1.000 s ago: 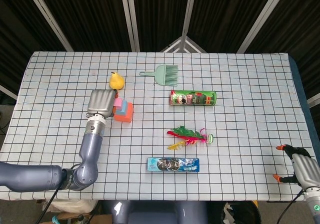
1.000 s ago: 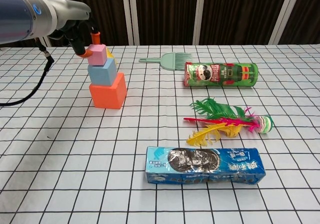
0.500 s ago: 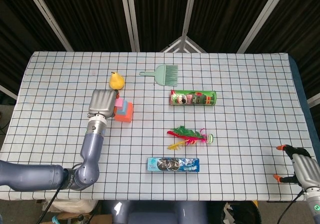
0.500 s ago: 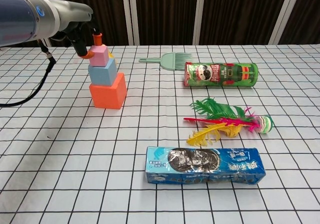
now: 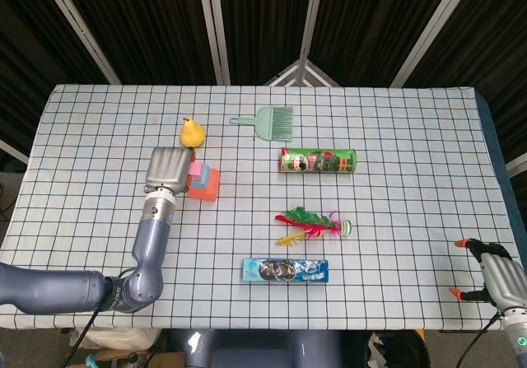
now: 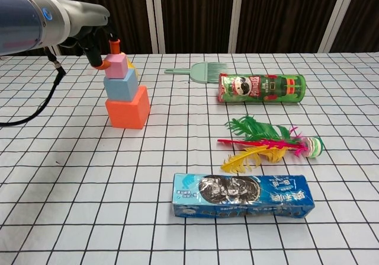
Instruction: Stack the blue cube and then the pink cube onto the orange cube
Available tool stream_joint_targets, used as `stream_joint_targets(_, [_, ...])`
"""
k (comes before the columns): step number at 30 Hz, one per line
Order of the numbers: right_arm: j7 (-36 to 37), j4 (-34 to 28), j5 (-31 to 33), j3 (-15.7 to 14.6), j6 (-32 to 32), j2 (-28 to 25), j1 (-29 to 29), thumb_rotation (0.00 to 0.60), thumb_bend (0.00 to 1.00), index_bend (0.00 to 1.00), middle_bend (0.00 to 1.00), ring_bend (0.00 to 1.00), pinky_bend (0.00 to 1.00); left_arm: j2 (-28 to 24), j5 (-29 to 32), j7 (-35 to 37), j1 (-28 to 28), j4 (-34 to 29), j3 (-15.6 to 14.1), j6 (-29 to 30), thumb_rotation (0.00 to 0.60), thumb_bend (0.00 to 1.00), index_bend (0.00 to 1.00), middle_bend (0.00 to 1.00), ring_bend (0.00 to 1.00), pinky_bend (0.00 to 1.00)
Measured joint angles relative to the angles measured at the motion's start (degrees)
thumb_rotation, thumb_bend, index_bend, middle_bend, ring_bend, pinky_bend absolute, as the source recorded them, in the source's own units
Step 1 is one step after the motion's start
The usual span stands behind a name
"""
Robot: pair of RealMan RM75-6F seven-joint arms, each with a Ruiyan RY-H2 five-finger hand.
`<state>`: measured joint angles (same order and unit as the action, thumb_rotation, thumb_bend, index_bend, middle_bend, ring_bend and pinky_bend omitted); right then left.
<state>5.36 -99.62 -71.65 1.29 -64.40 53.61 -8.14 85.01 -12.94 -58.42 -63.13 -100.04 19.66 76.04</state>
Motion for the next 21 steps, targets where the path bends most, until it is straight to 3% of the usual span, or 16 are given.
stream_joint_targets(21, [0.0, -0.2, 0.4, 0.0, 0.3, -0.2, -0.1, 0.600, 0.17, 0.25, 0.20, 0.19, 0.10, -0.8, 0.5, -1.3, -0.5, -0.8, -0.8, 0.1, 0.600, 0.42, 0.34, 0.84, 0.71, 0.84])
